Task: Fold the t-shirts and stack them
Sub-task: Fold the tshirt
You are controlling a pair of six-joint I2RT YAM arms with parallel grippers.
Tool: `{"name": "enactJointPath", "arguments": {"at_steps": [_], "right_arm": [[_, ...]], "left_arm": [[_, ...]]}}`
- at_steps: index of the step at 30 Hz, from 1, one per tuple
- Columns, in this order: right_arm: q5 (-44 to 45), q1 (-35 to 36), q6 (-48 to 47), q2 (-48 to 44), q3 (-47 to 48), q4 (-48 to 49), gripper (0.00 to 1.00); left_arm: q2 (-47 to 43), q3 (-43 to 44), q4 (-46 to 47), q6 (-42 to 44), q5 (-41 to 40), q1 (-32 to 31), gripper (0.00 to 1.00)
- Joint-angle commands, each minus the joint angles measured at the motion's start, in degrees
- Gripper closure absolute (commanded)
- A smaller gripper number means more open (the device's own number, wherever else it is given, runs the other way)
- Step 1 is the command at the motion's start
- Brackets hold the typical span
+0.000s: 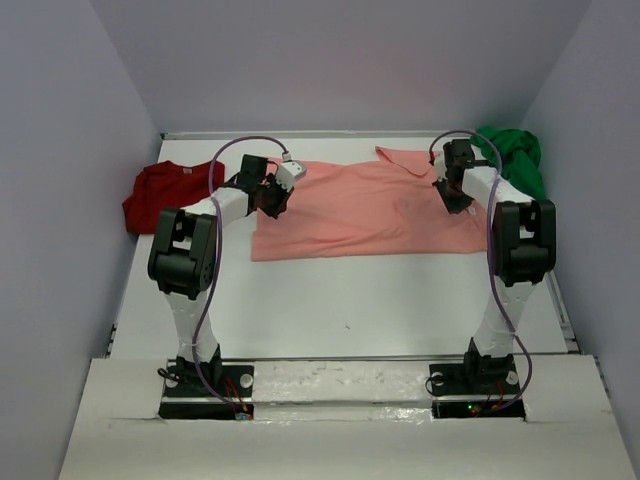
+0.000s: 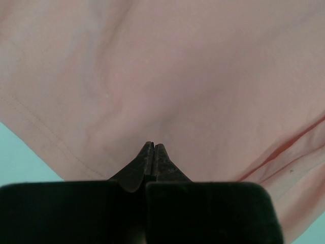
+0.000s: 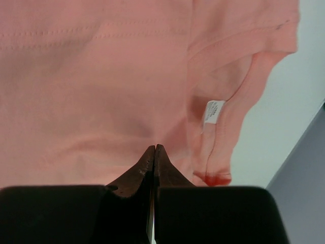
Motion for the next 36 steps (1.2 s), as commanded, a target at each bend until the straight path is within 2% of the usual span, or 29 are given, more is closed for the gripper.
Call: {"name": "enactJointPath", "arguments": {"at_steps": [1, 6, 16, 20, 36], "right_arm": [[-3.2, -0.1, -0.3, -3.3, -2.1, -1.2, 1.0], [-3.9, -0.1, -0.8, -2.9, -5.0, -1.8, 1.0], [-3.9, -0.1, -1.6, -1.2, -6.9, -1.9, 1.0], [-4.0, -0.1, -1.9, -1.3, -8.2, -1.8, 1.0], [-4.4, 0.5, -2.8, -8.9, -15.8, -2.6, 1.0]], "left_arm": [[0.7, 2.5, 2.0, -1.1, -1.7, 0.3, 1.0], [3.5, 6.5, -0.8, -2.1, -2.3, 0.3, 1.0], [5.5, 8.4, -7.9, -2.2, -5.5, -0.1, 1.0], [4.2, 4.9, -9.0, -1.8, -8.0, -0.3, 1.0], [-5.1, -8.6, -8.7, -0.5, -8.0, -0.7, 1.0]]}}
